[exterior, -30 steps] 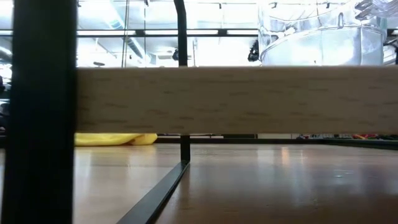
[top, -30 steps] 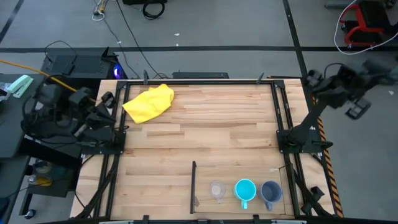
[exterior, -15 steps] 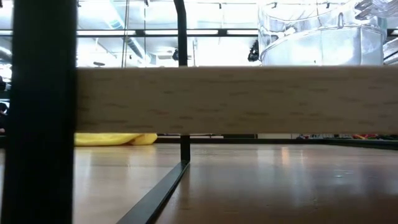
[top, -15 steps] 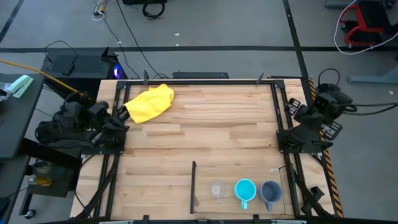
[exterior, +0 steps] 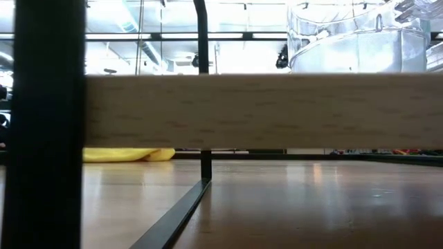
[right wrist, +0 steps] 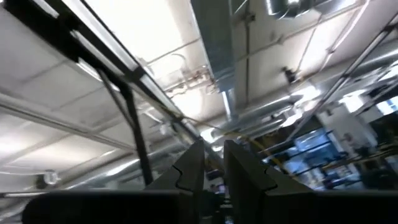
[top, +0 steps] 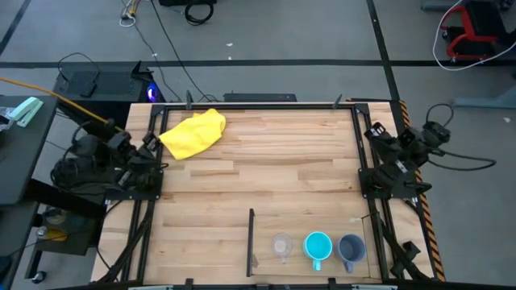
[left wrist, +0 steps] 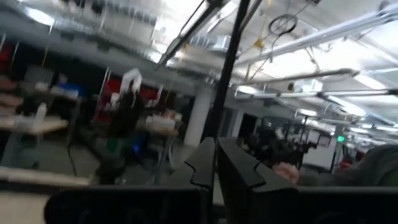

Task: Stack small to large cups/mugs on shelf
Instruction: Return to Home Position

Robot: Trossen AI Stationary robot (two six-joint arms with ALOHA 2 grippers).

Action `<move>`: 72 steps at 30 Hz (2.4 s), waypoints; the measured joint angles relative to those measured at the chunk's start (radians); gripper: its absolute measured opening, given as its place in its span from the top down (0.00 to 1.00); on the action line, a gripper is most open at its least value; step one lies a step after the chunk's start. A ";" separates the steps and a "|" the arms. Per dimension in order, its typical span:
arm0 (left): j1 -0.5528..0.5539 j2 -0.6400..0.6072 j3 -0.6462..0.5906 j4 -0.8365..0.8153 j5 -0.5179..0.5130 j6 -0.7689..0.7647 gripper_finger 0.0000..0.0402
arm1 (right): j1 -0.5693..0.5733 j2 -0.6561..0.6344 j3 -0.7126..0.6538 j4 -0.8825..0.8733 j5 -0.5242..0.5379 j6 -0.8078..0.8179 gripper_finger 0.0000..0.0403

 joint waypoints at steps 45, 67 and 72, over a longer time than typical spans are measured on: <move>0.000 -0.003 -0.440 0.099 -0.011 -0.009 0.93 | -0.213 0.002 -0.282 -0.455 -0.059 0.269 0.83; -0.001 0.003 -0.439 0.061 -0.060 0.130 0.93 | -0.212 0.002 -0.281 -0.580 -0.056 0.147 0.83; -0.001 0.003 -0.440 0.062 -0.059 0.129 0.91 | -0.212 0.002 -0.281 -0.580 -0.056 0.147 0.83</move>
